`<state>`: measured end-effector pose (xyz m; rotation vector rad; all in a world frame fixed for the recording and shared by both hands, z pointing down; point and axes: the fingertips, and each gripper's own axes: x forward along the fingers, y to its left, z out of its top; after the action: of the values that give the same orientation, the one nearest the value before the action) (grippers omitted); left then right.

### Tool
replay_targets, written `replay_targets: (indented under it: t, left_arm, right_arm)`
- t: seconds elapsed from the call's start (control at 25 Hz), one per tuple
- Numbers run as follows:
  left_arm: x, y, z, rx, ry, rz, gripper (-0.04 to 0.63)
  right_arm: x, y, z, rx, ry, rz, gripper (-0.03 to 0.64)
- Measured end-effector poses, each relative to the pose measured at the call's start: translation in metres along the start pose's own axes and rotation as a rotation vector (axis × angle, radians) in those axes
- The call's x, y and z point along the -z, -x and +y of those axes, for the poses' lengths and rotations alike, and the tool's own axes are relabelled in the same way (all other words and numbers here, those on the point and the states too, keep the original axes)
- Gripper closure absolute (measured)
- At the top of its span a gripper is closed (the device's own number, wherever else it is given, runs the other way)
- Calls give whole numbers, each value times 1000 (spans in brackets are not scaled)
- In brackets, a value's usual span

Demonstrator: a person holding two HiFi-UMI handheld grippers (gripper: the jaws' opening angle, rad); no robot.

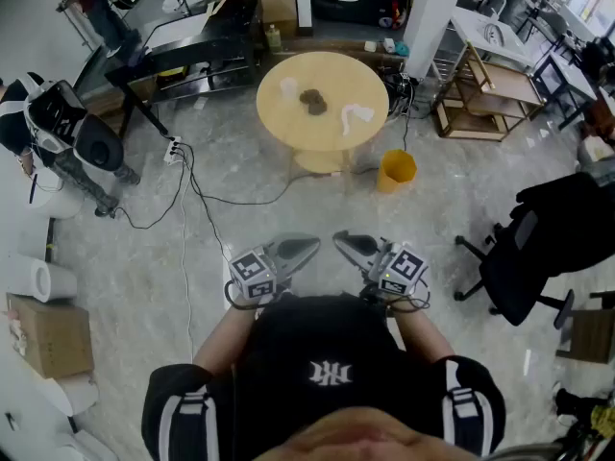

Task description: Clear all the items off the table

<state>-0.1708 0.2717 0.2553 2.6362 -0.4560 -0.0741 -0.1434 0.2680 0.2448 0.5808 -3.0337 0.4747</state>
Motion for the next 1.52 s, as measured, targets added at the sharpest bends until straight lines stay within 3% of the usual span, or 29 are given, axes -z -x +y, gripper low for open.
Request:
replay_targets:
  t: [0.6, 0.8, 1.0, 1.32, 1.52]
  left_arm:
    - [1, -2, -3, -8, 53, -11, 583]
    - [-14, -14, -4, 18, 83, -50, 583]
    - [-38, -39, -15, 62, 58, -122, 583]
    - [-22, -67, -21, 10, 101, -61, 583]
    - [-13, -72, -18, 26, 107, -10, 583]
  right_arm:
    - [-1, 3, -5, 13, -23, 3, 615]
    - [-13, 12, -23, 49, -44, -11, 615]
    - [-21, 35, -33, 40, -40, -24, 615]
    - [-17, 66, -42, 7, -93, -38, 615]
    - [-8, 71, -52, 19, -129, -46, 615]
